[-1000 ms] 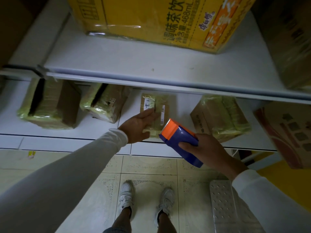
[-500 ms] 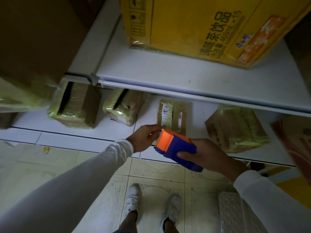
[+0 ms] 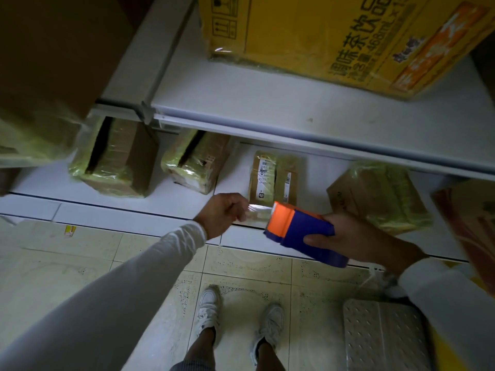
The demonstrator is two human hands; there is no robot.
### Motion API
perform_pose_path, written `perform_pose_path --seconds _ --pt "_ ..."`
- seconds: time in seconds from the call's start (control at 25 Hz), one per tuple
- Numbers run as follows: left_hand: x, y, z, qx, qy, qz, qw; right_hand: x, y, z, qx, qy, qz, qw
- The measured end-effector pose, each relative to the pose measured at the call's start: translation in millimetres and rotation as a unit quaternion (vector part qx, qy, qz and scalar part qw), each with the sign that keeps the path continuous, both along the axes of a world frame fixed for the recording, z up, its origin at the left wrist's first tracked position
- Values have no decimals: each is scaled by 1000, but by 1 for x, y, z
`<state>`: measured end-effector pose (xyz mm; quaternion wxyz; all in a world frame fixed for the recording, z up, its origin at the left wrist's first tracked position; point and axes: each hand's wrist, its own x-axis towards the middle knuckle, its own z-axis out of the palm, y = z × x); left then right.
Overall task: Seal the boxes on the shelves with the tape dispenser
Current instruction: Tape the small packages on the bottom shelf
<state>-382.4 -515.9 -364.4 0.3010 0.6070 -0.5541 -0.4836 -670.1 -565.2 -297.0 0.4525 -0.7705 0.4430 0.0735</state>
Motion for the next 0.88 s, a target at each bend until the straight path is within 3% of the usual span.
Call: perform_pose_path --seconds 0.4,0.6,0.76,0.88 --pt "4 -18 -10 62 -98 41 992 -13 -36 -17 -50 52 10 997" --pt "-9 -26 -30 92 -154 28 983 -6 -44 -30 -9 68 -7 998" --pt "1 -26 -41 140 -262 75 952 -5 -42 -38 0 51 -27 998" --pt "-1 -13 -40 -2 -252 46 967 -5 -39 -43 6 44 -39 998"
